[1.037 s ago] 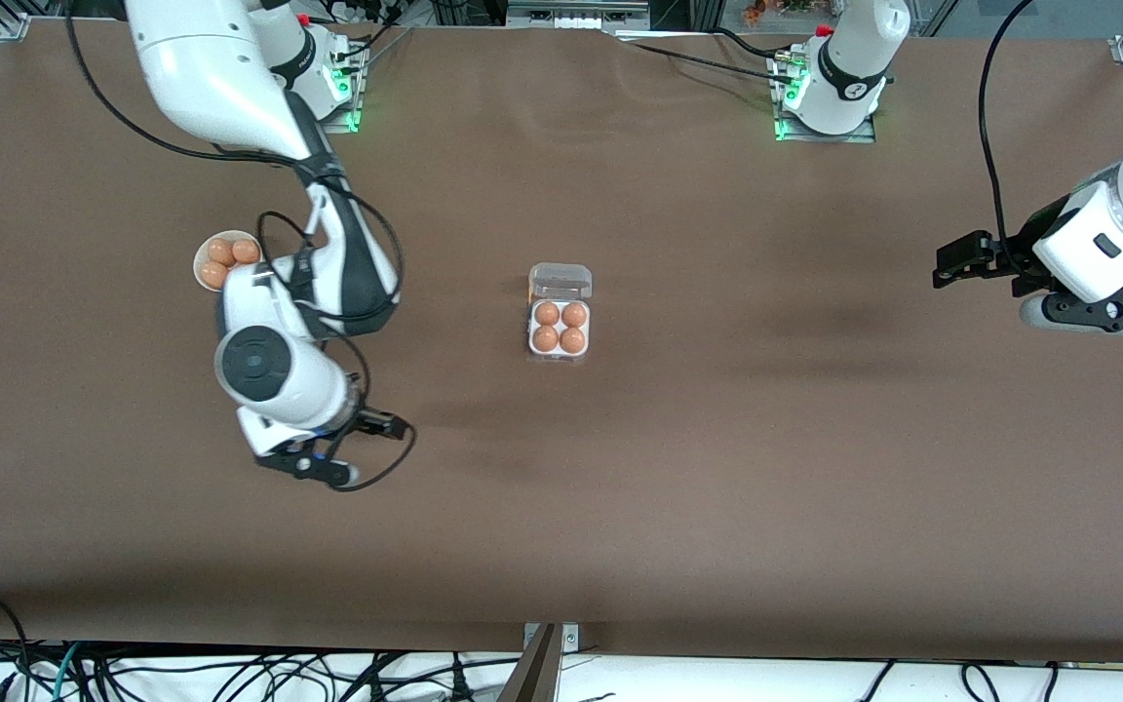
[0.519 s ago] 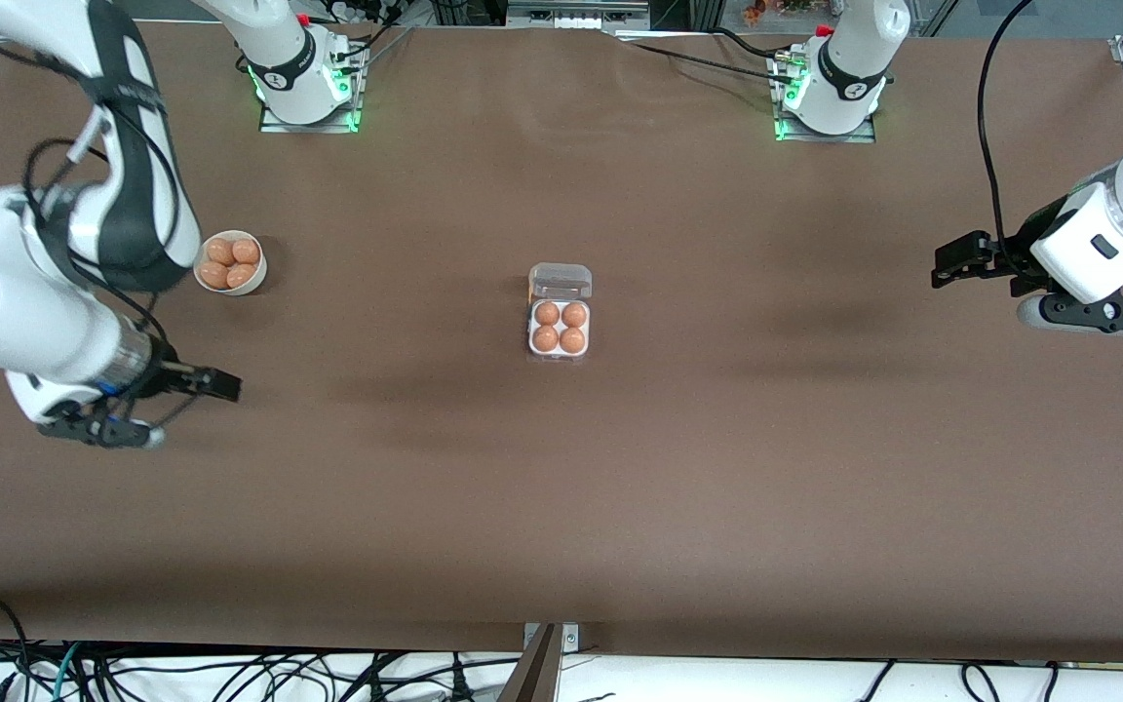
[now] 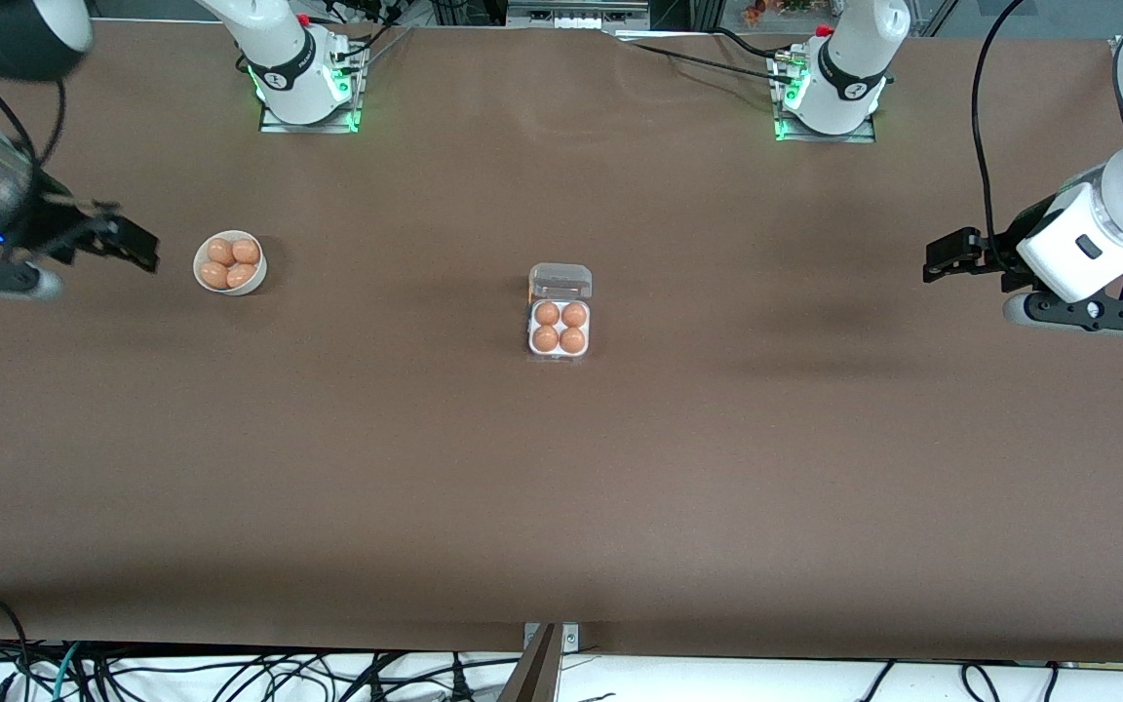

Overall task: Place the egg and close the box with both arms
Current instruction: 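Return the right gripper to rest while the left gripper approaches the carton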

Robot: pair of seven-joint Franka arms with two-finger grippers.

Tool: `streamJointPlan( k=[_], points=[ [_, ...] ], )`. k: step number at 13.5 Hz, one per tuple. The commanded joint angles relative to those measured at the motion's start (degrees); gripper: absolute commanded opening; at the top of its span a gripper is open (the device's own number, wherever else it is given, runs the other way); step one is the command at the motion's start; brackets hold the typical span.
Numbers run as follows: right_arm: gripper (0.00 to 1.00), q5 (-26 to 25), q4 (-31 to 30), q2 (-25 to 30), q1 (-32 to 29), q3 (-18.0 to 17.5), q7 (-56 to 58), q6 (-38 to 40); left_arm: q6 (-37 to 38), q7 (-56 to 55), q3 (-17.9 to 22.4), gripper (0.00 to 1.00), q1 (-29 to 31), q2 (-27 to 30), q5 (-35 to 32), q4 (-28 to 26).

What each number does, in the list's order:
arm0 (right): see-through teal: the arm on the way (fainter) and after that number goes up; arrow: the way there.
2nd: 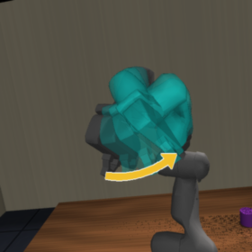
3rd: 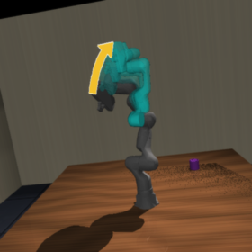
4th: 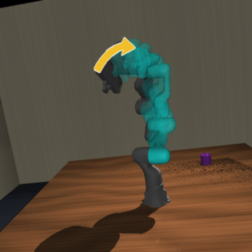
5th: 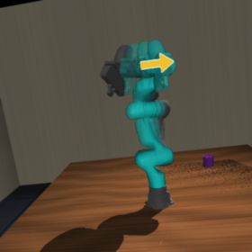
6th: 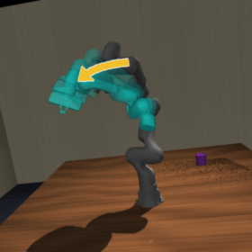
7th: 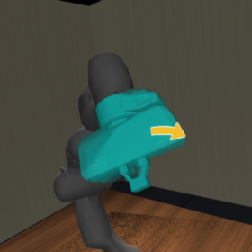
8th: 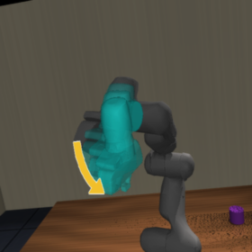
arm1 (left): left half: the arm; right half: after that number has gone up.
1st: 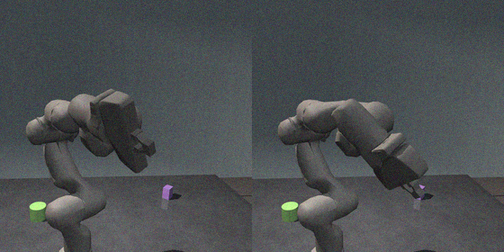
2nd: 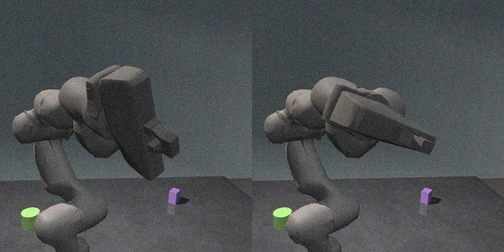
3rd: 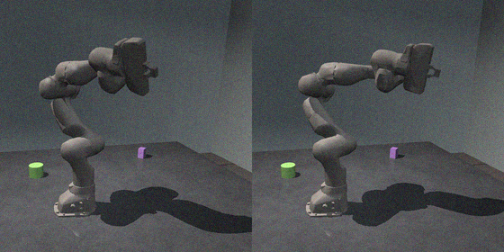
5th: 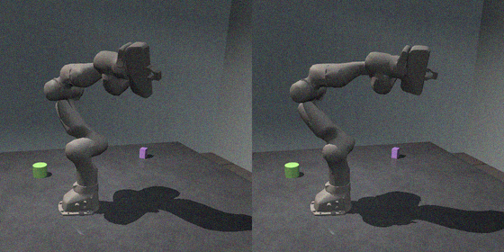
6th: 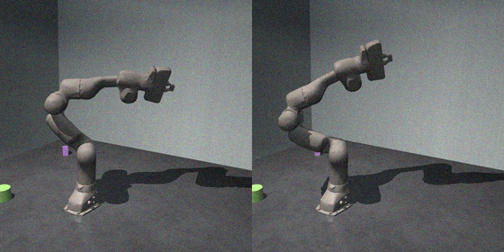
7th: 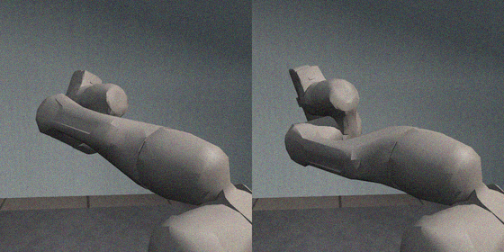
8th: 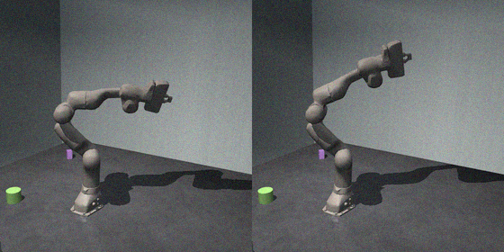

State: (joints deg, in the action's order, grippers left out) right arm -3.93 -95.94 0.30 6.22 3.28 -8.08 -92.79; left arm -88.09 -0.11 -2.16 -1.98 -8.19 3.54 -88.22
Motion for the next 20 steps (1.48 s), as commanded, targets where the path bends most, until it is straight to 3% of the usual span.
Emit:
streamJointPlan(
  k=[1, 4, 8, 16, 20],
  points=[
    [1.0, -0.4, 1.0, 3.2, -2.3, -1.4, -0.9, 2.8, 1.0, -0.2, -0.3, 1.0, -1.4, 0.3, -1.6, 0.2],
    [1.0, 1.1, 1.1, 3.7, -2.5, -0.8, -1.2, 3.6, 3.5, -4.9, -3.7, 1.0, -1.7, 0.6, -1.6, 0.2],
    [1.0, 3.8, 1.2, 2.5, -2.4, -0.8, -4.0, 2.6, 4.6, -14.4, -11.1, 1.0, -1.6, 0.6, -0.8, 0.2],
    [1.0, 3.9, 1.8, 1.5, -2.1, -0.8, -4.1, 2.0, -1.1, -34.5, -30.0, 1.0, -2.0, -6.5, -0.5, -1.9],
    [1.0, 3.9, 1.9, 1.5, -1.8, -1.0, -4.1, 2.2, -7.1, -40.8, -31.9, 1.0, -8.9, -9.3, -0.6, -5.7]
  ],
)
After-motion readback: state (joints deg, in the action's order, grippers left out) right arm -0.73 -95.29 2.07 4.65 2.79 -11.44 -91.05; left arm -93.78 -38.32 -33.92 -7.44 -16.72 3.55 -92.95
